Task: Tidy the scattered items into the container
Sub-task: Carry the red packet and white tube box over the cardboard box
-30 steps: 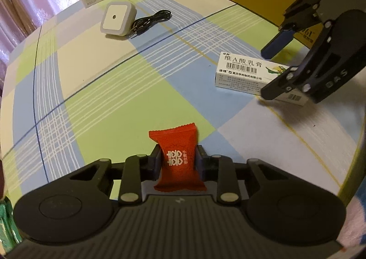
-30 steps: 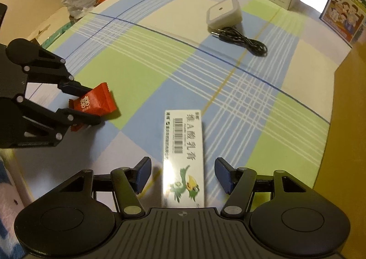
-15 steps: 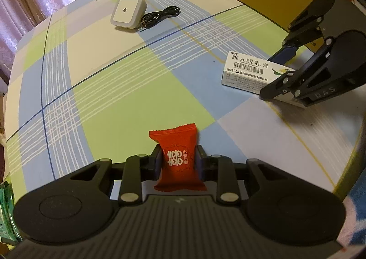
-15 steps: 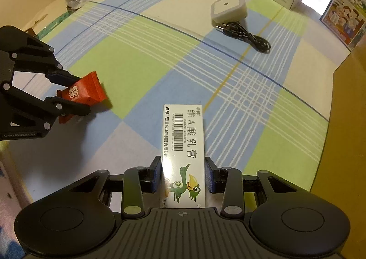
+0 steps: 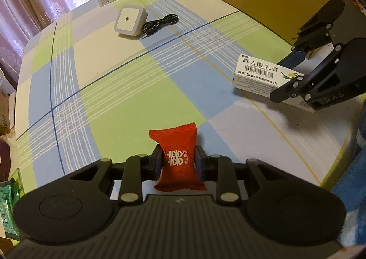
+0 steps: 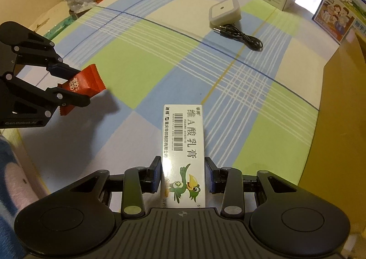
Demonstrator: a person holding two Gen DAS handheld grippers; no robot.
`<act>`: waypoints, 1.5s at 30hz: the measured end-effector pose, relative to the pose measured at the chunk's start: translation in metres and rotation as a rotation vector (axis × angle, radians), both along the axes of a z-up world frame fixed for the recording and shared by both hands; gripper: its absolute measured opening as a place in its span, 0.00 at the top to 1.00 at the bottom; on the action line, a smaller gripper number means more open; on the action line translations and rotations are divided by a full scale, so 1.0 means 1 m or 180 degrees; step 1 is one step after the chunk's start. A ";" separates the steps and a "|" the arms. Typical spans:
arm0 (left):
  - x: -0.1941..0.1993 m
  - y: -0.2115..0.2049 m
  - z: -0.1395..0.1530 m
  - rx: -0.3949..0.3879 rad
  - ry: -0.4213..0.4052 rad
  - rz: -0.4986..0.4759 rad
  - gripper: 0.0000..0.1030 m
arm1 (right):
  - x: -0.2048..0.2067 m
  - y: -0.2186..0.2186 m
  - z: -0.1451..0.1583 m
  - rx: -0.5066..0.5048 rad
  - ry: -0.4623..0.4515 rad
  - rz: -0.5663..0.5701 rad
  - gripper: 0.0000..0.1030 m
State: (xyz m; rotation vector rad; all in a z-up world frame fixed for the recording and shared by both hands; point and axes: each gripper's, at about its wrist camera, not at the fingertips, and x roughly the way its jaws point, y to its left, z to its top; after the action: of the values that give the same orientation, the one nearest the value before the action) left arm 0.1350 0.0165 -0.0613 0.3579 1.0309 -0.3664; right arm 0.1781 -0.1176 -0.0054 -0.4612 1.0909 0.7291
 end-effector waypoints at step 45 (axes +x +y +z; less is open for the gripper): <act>-0.042 -0.121 0.096 -0.0167 -0.0203 -0.0479 0.78 | -0.055 -0.157 0.130 0.0493 -0.0434 -0.0715 0.66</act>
State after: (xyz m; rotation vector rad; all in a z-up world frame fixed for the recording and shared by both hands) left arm 0.0927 -0.1047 0.0351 0.3986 0.9327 -0.5132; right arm 0.1231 -0.2744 0.1244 -0.2475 0.9329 0.5701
